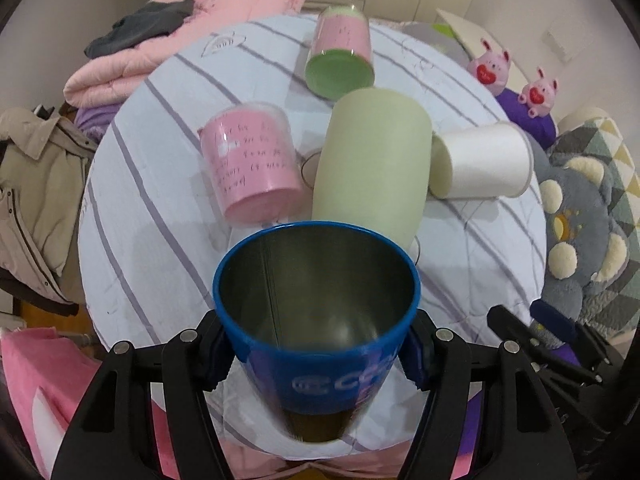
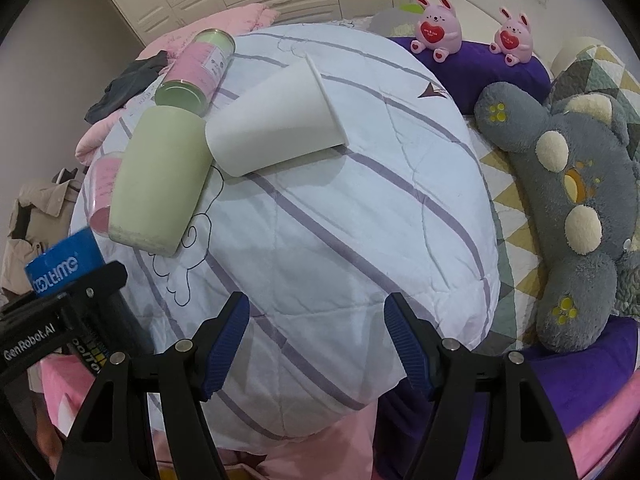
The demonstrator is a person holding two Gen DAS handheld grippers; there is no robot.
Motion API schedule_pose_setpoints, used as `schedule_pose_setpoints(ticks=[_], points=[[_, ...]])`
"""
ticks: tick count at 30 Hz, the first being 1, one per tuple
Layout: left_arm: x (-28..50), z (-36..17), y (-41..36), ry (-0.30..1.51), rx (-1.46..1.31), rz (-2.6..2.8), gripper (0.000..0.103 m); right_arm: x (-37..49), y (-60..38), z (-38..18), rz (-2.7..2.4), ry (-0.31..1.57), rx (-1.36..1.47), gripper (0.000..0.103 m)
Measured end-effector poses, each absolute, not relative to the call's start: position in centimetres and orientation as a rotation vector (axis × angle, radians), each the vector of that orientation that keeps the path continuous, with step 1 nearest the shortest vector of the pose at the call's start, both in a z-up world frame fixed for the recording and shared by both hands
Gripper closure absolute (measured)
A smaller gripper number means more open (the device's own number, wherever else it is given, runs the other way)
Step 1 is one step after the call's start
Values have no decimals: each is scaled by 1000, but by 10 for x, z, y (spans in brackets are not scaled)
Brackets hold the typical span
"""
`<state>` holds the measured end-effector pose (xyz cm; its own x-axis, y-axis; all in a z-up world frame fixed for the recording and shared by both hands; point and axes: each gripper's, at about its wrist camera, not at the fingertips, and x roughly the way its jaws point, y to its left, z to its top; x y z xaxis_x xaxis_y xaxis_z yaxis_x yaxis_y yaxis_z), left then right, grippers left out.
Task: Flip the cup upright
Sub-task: 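Rotate the blue can upright with the right tool, open end up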
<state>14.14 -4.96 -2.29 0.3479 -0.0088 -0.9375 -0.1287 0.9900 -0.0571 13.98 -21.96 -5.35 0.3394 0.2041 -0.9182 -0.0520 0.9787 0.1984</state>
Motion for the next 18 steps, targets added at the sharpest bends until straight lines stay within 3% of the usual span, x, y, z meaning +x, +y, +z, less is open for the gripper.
schedule_pose_setpoints(ticks=[12, 13, 15, 18], points=[[150, -23, -53, 1188, -106, 74, 34, 137, -219, -51, 151, 1212, 124, 32], [150, -22, -54, 1182, -99, 71, 31, 137, -219, -51, 151, 1215, 123, 32], [148, -20, -55, 1169, -93, 69, 8, 137, -219, -52, 149, 1217, 121, 32], [146, -15, -56, 1140, -82, 59, 6, 137, -217, -51, 153, 1216, 116, 32]])
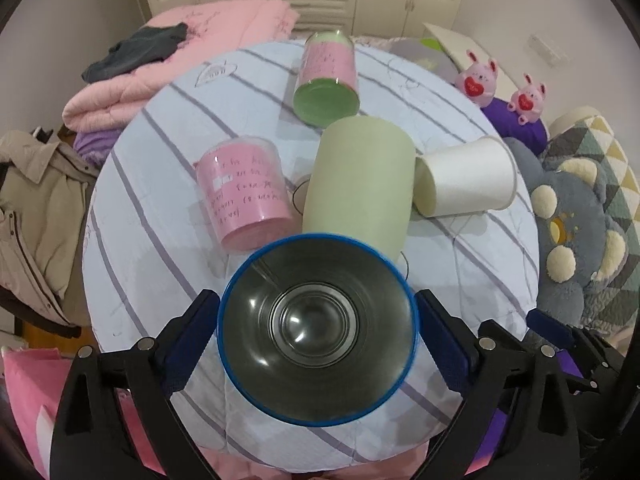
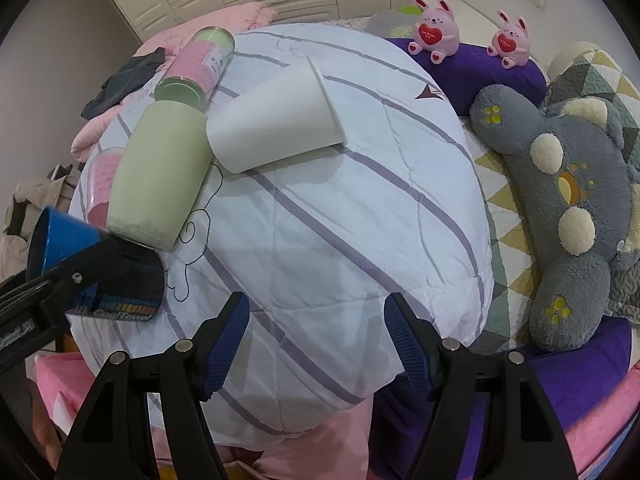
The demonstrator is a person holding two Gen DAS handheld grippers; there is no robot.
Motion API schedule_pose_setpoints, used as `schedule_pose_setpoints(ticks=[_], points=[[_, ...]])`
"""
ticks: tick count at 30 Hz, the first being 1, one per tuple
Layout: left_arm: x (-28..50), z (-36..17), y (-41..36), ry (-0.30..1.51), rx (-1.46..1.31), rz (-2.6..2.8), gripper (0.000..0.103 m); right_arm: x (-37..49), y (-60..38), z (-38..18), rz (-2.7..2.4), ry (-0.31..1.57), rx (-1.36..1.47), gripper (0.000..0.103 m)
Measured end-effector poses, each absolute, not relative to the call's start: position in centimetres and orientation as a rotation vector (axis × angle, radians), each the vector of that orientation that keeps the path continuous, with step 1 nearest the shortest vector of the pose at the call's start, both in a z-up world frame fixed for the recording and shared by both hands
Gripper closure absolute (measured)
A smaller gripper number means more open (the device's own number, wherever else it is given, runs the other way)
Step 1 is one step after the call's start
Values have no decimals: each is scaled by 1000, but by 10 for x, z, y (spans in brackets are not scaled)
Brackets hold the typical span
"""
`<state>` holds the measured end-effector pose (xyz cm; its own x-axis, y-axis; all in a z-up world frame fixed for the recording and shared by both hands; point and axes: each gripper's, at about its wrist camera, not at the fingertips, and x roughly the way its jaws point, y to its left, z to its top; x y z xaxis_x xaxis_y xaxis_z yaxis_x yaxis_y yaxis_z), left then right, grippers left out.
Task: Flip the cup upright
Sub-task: 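Rotate the blue can upright with the right tool, open end up, then lower the upright blue can onto the table and open the right tool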
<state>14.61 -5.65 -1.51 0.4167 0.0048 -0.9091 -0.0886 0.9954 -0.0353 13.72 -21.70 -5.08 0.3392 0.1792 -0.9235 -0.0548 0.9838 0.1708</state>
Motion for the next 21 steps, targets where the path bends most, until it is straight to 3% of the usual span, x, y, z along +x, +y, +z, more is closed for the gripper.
schedule_pose_setpoints(ticks=[21], points=[[127, -7, -59, 1088, -66, 36, 6, 119, -216, -37, 126, 1176, 97, 32]])
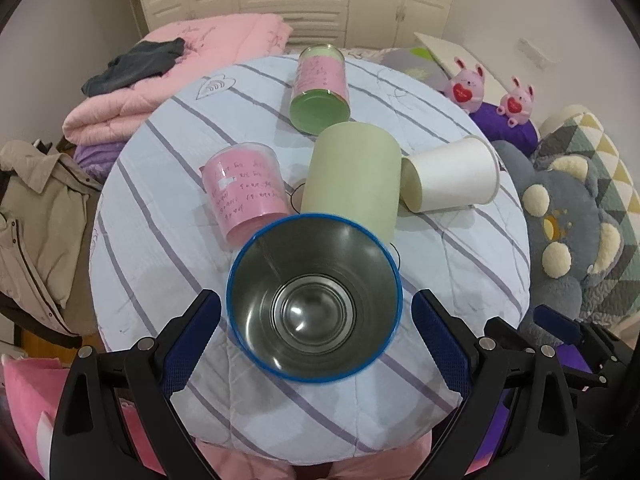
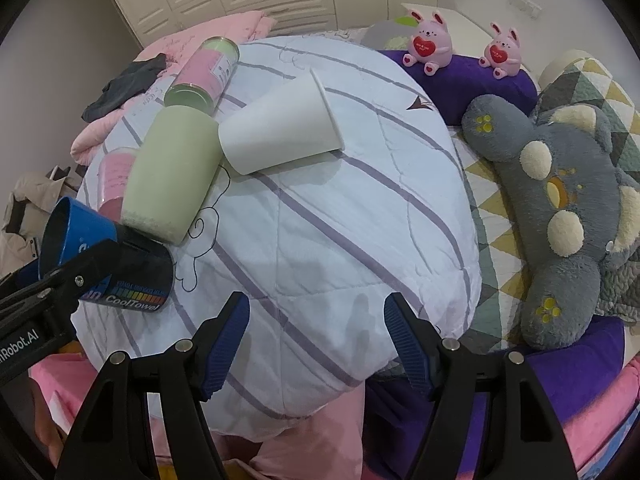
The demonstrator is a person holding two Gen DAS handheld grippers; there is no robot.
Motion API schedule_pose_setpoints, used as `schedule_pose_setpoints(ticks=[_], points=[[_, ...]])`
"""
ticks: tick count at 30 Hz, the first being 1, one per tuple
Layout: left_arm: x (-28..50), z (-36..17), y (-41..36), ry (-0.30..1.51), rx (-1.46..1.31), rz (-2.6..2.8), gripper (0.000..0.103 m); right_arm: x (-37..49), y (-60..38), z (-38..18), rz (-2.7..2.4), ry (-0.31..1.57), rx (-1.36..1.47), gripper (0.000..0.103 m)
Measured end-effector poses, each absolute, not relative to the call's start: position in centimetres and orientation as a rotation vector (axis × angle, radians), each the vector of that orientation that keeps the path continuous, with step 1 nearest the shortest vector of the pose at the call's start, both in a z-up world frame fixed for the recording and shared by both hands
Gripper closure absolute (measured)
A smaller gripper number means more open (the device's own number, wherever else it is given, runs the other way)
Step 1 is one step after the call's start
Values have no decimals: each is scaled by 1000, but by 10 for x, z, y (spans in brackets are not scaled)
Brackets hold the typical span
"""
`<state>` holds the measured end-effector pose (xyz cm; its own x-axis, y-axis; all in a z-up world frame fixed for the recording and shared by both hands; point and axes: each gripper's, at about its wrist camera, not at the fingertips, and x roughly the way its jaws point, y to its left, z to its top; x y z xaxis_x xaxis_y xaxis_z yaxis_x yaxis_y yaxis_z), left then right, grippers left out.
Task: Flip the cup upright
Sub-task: 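Lower the upright blue can onto the table and open the right tool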
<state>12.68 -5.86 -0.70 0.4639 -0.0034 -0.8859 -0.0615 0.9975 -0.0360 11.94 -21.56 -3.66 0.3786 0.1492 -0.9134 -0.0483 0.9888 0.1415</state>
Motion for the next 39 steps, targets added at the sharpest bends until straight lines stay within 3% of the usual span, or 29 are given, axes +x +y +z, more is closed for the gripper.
schedule_pose_setpoints(ticks=[18, 39], points=[[59, 0, -42, 959, -43, -10, 6, 55, -199, -18, 116, 1035, 79, 32], [16, 11, -23, 481, -5, -30, 6, -4, -171, 4, 118, 428, -3, 32]])
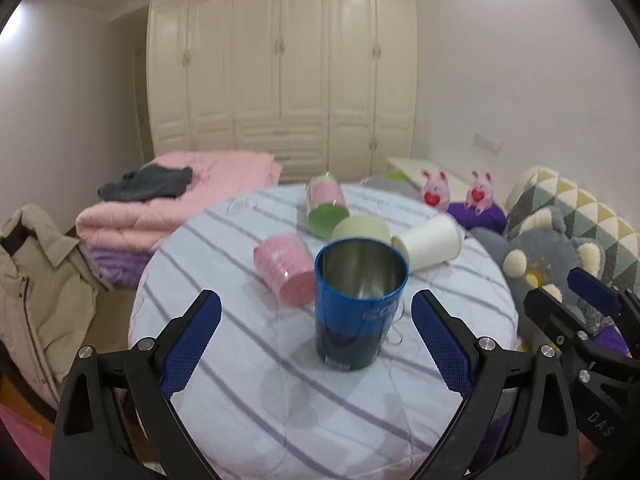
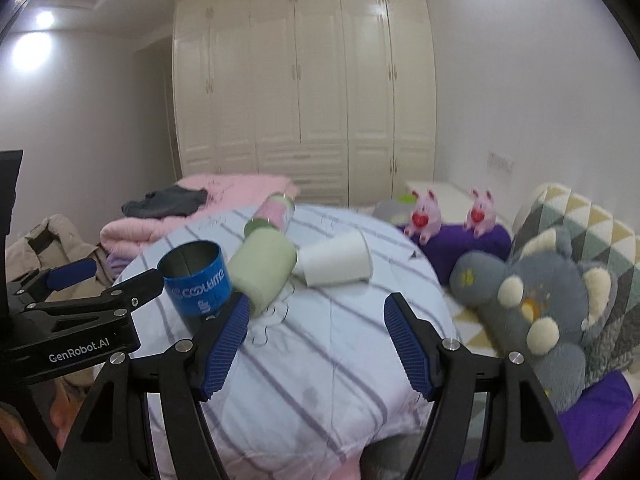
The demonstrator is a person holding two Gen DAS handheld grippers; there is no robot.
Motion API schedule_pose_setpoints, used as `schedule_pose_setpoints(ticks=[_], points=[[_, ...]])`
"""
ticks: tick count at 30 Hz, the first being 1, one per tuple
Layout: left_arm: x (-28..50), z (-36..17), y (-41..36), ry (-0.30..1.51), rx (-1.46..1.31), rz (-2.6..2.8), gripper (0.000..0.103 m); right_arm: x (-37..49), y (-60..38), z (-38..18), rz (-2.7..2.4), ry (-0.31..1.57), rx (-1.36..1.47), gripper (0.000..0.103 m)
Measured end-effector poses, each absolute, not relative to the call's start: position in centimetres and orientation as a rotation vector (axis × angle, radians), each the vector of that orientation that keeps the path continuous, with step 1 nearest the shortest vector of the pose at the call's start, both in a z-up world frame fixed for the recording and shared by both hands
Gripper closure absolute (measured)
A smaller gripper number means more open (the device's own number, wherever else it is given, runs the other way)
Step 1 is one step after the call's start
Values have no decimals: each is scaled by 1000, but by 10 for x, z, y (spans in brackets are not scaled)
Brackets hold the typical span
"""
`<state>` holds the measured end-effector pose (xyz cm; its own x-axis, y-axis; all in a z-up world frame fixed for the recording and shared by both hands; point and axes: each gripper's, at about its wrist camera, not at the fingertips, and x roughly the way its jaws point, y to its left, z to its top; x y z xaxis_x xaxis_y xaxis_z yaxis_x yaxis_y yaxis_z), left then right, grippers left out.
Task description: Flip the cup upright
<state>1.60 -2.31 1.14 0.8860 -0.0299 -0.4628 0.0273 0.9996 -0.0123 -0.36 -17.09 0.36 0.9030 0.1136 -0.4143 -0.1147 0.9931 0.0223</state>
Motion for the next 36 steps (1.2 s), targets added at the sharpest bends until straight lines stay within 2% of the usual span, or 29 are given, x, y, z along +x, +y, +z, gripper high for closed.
schedule_pose_setpoints(ticks=[5, 11, 36], points=[[7, 10, -25, 360, 18, -16, 6, -11, -166, -1, 91, 318, -24, 32], [6, 3, -25, 325, -2, -25, 6, -12, -163, -8, 65, 268, -20, 32], [6, -6, -29, 319, 14, 19, 6, -14, -160, -12, 57, 287, -57, 32]])
